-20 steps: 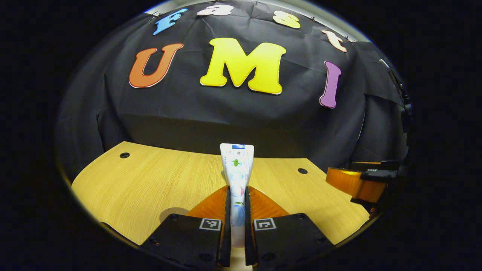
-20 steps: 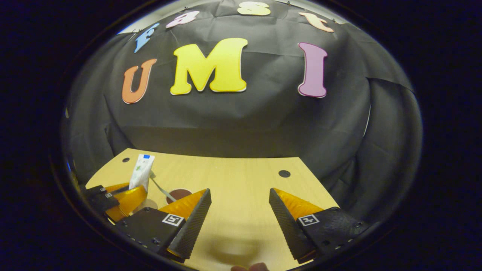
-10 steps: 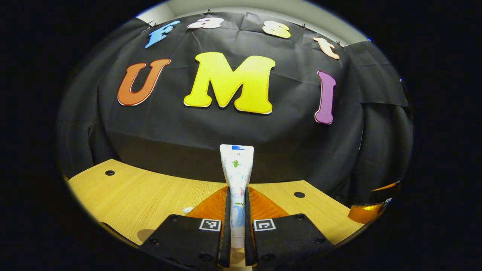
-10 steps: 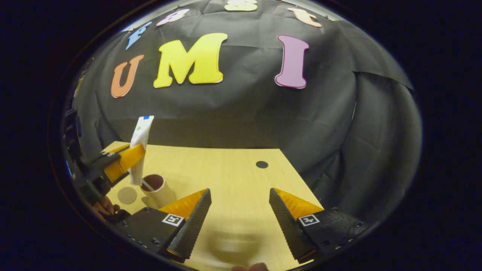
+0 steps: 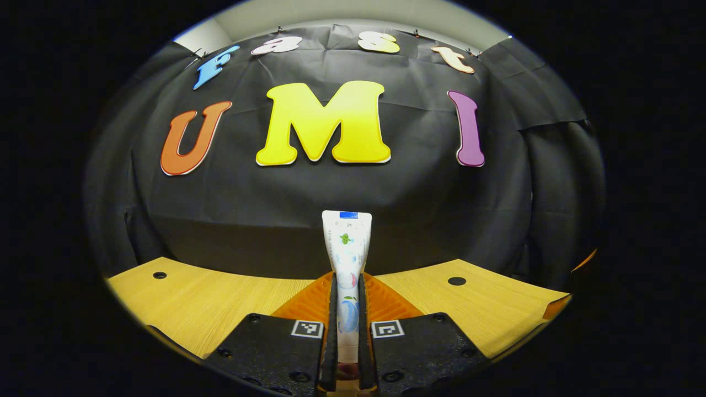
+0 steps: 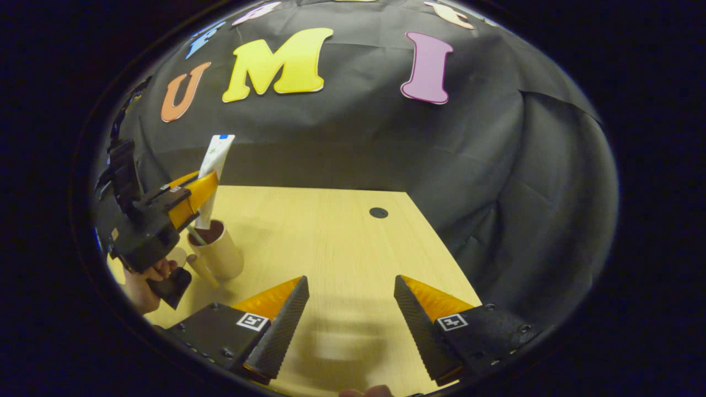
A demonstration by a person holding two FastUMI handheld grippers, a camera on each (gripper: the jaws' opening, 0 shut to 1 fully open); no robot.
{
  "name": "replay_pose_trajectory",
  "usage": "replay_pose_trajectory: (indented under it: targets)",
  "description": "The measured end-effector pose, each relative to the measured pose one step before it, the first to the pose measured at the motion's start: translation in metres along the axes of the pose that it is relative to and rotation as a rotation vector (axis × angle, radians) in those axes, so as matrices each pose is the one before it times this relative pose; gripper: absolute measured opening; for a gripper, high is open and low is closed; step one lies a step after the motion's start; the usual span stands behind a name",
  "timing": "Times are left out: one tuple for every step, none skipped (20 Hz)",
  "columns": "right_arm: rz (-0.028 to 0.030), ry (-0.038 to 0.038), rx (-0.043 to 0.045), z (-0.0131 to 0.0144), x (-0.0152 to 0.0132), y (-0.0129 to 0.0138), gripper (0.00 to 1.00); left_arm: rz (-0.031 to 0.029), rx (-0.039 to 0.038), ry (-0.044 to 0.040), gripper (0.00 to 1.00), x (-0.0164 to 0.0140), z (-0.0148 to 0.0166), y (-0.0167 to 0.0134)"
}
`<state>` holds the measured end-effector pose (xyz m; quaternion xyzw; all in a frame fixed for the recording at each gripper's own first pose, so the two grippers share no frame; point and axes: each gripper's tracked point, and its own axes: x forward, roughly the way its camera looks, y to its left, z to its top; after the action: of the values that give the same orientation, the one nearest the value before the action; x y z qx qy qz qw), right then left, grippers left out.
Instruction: Put the toothbrush and toothpaste on the desktop into the cup, then pick up the cup and place it on the coaster on the desktop.
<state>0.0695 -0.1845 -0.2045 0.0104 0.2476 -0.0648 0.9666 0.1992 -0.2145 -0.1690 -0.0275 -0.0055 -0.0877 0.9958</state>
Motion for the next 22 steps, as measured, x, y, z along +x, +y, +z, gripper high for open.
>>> replay_pose_trajectory:
  targets:
    - [0.00295, 0.00090, -0.00744, -0.00129, 0.00014, 0.00186, 0.96, 0.00285, -0.00084, 0.01083, 0.18, 0.00114, -0.00557, 0.00018]
    - [0.00427, 0.00107, -0.00011, 0.00008, 0.00029, 0.00214, 0.96, -0.00358, 0.00035, 0.00388, 0.18, -0.00064, -0.00375, -0.00087]
    - [0.00109, 0.00158, 0.00072, -0.00212, 0.00046, 0.00050, 0.96, -0.00490, 0.00326, 0.00763, 0.18, -0.00095, -0.00520, -0.00151]
    - [-0.00256, 0.00833, -0.00046, -0.00326, 0.00057, -0.00045, 0.96, -0.00226, 0.00772, 0.00581, 0.19, -0.00094, -0.00344, -0.00053]
    - [0.00081, 0.01133, 0.00642, -0.00482, 0.00090, -0.00062, 0.96, -0.00053, 0.00280, -0.00050, 0.19, -0.00078, -0.00189, -0.00074]
    - [-0.00242, 0.01275, 0.01000, -0.00380, 0.00079, -0.00089, 0.96, -0.00266, 0.00228, -0.00440, 0.19, -0.00066, 0.00055, -0.00078]
    - [-0.00062, 0.00904, 0.01073, -0.00279, 0.00034, -0.00062, 0.96, -0.00401, 0.00132, 0.00229, 0.20, -0.00127, -0.00340, -0.00038]
    - [-0.00208, 0.00480, 0.00585, -0.00135, 0.00028, -0.00008, 0.96, -0.00049, -0.00320, 0.00517, 0.21, -0.00137, -0.00256, -0.00043]
    - [-0.00138, 0.00279, -0.00142, -0.00164, -0.00033, -0.00030, 0.96, -0.00038, -0.00767, 0.00989, 0.30, -0.00241, -0.00360, 0.00037]
    - [0.00093, 0.00100, -0.00494, -0.00083, -0.00032, 0.00055, 0.96, 0.00283, -0.00419, 0.01432, 0.24, -0.00149, -0.00446, -0.00097]
    - [0.00125, -0.00071, -0.00469, -0.00075, -0.00062, 0.00072, 0.96, 0.00507, -0.00038, 0.01154, 0.25, -0.00275, -0.00440, 0.00074]
    - [0.00139, -0.00245, -0.00420, 0.00032, -0.00103, 0.00091, 0.96, -0.00152, -0.00467, 0.00712, 0.26, -0.00381, -0.00270, 0.00020]
    - [0.00063, -0.00135, -0.00465, -0.00135, -0.00082, 0.00107, 0.96, -0.00244, -0.00158, 0.00544, 0.27, -0.00053, -0.00125, -0.00126]
    - [0.00305, 0.00129, -0.00073, -0.00060, -0.00010, 0.00148, 0.96, 0.00074, -0.00237, 0.01176, 0.28, -0.00324, -0.00184, -0.00082]
    - [0.00231, 0.00143, 0.00187, -0.00091, -0.00053, 0.00111, 0.96, -0.01402, -0.00492, 0.01026, 0.35, -0.00344, -0.00133, -0.00344]
    - [0.00247, 0.00102, 0.00334, -0.00005, -0.00039, 0.00184, 0.96, -0.00665, 0.00299, -0.01023, 0.36, -0.00317, 0.00388, -0.00293]
    - [0.00184, -0.00108, 0.00267, 0.00040, -0.00132, 0.00193, 0.96, -0.00389, 0.00105, -0.01346, 0.39, -0.00546, 0.00504, -0.00134]
    - [0.00133, -0.00381, 0.00043, 0.00117, -0.00133, 0.00149, 0.96, 0.00083, -0.00334, -0.00606, 0.54, -0.00363, 0.00361, -0.00058]
    - [-0.00263, -0.00577, -0.00399, 0.00135, -0.00071, 0.00066, 0.96, -0.00449, -0.00764, -0.00165, 0.61, -0.00219, 0.00091, -0.00114]
    - [-0.00095, -0.00763, -0.00291, 0.00235, -0.00122, 0.00082, 0.96, -0.00098, -0.00329, 0.00254, 0.71, -0.00297, 0.00192, -0.00059]
    - [0.00068, -0.00620, 0.00387, 0.00253, -0.00165, 0.00082, 0.96, 0.00530, -0.00279, -0.00062, 0.76, -0.00339, 0.00214, 0.00013]
    - [-0.00084, -0.00558, 0.00594, 0.00245, -0.00176, 0.00051, 0.96, 0.00350, -0.00600, 0.00045, 0.82, -0.00411, 0.00253, -0.00015]
